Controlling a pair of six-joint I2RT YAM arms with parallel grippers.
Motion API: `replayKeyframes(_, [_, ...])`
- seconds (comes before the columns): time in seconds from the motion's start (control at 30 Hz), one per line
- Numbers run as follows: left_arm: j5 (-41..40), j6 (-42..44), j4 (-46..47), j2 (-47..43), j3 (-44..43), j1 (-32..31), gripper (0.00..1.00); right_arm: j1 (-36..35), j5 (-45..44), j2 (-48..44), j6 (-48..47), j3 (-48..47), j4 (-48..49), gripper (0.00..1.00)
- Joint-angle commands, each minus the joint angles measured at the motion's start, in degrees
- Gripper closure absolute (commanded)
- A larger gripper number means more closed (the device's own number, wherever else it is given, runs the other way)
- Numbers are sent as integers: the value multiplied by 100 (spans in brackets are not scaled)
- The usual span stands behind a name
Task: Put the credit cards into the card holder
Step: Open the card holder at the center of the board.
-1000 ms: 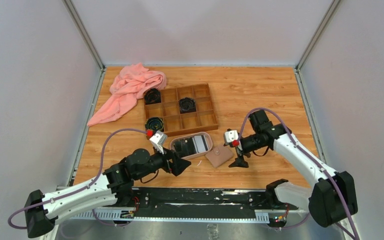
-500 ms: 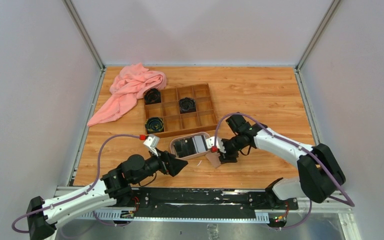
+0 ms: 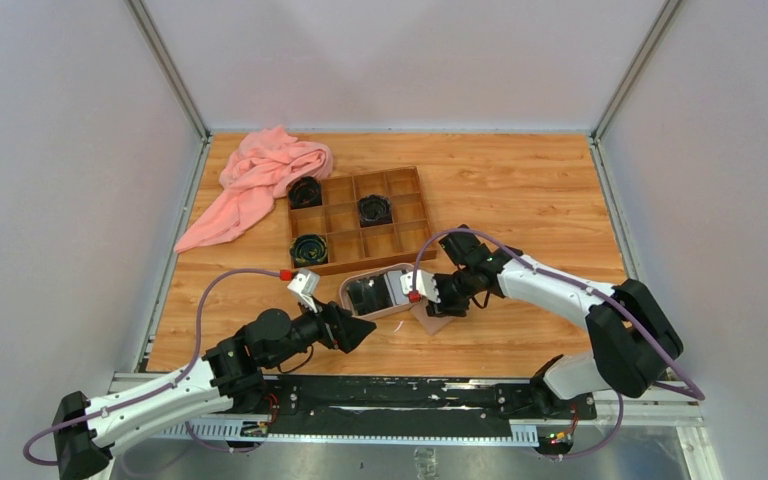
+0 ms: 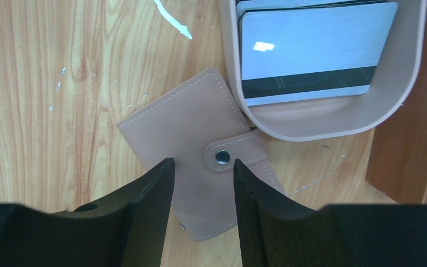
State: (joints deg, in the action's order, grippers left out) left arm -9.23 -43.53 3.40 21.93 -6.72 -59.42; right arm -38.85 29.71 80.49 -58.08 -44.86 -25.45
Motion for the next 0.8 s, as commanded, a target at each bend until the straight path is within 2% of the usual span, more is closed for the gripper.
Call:
replayKeyframes(0.0, [-129,-20,174,-22,62,-44,2,-75,-148,49,195,-197,86,53])
replayKeyframes(0.33, [-114,-24,166,-58,81,-43,2,-209,-496,422,253,-212,222,55])
replayKeyframes(0.47, [-84,-33,170,-87,97,-42,2,-222,-633,543,272,-203,224,61])
replayKeyframes(0.77, [-26,-66,164,-207,160,-43,2,-214,-821,385,397,-198,222,85])
